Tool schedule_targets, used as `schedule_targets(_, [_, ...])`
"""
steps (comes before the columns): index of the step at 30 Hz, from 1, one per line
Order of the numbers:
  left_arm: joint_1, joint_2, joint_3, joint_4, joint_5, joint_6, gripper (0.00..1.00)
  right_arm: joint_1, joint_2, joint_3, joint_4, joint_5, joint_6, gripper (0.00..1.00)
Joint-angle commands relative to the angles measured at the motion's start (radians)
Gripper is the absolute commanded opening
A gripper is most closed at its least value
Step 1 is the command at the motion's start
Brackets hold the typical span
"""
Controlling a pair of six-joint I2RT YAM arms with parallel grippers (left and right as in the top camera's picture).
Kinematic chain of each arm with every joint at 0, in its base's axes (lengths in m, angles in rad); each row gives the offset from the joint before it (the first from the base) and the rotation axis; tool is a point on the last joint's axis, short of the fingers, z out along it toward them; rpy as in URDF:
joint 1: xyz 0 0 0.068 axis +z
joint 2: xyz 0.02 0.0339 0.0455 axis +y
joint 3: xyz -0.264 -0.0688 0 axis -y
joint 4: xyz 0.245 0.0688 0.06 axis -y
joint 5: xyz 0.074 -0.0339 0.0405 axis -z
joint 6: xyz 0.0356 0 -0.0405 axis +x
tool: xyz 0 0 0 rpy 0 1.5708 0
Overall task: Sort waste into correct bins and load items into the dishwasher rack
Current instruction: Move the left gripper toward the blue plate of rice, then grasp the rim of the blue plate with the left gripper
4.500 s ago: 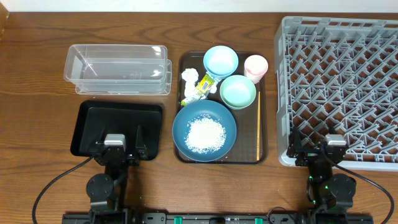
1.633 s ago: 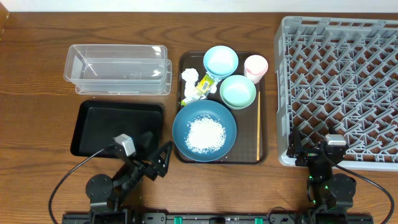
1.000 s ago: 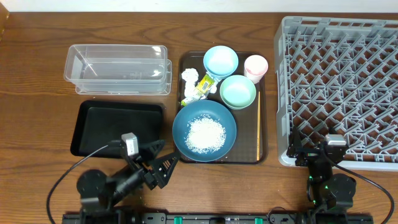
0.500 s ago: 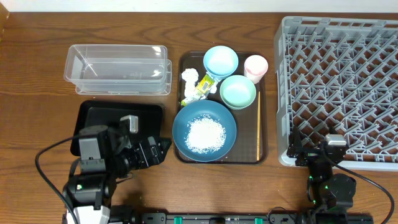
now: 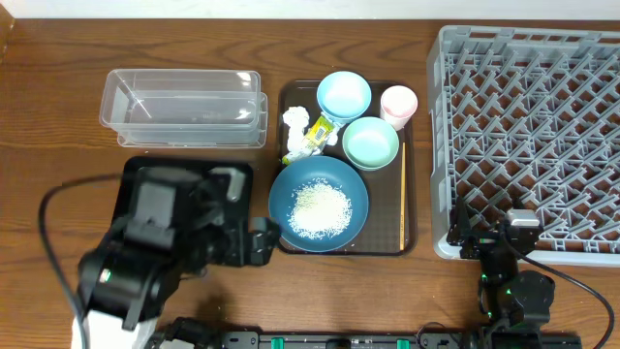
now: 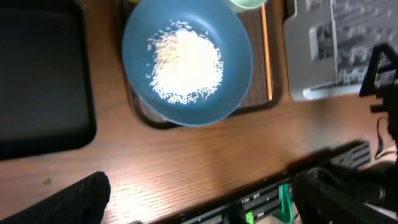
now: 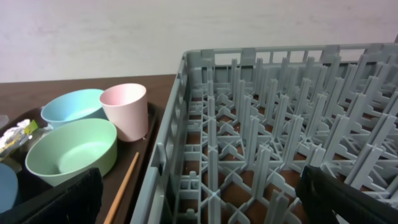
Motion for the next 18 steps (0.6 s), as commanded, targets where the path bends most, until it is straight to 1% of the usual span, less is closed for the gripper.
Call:
schedule_targets(1, [-0.074,0.089,0.036,0.036,-0.071,-0.035,0.96,-0.011,-0.003,-0.001,-0.004,0.003,0.013,0.99])
schedule_targets(4, [-0.108,0.143,0.036,0.090,0.015,-0.154,0.96,-0.011,-0.003,-0.001,-0.004,0.003,0.013,0.99])
schedule_targets(6, [-0.125,0.173,0.036,0.168,0.086,-0.169,0.96,-0.011,-0.003,-0.001,-0.004,0.003,0.013,0.99])
schedule_targets(8, [-0.162,0.196,0.036,0.214,0.073,-0.170,0.96,-0.011,-0.003,-0.001,-0.004,0.003,0.013,0.99])
schedule_targets(10, [-0.224,0.223,0.036,0.233,-0.027,-0.187,0.96,-0.011,-0.003,-0.001,-0.004,0.003,0.013,0.99])
schedule_targets(14, [-0.365,0.288,0.036,0.219,-0.324,-0.243,0.96,-0.011,-0.003,-0.001,-0.004,0.003,0.013,0.99])
schedule_targets(16, [-0.438,0.333,0.036,0.225,-0.422,-0.241,0.96,-0.011,-0.003,-0.001,-0.004,0.003,0.013,0.99])
schedule_targets(18, [-0.505,0.387,0.036,0.250,-0.476,-0.241,0.96,-0.011,-0.003,-0.001,-0.004,0.003,0.013,0.99])
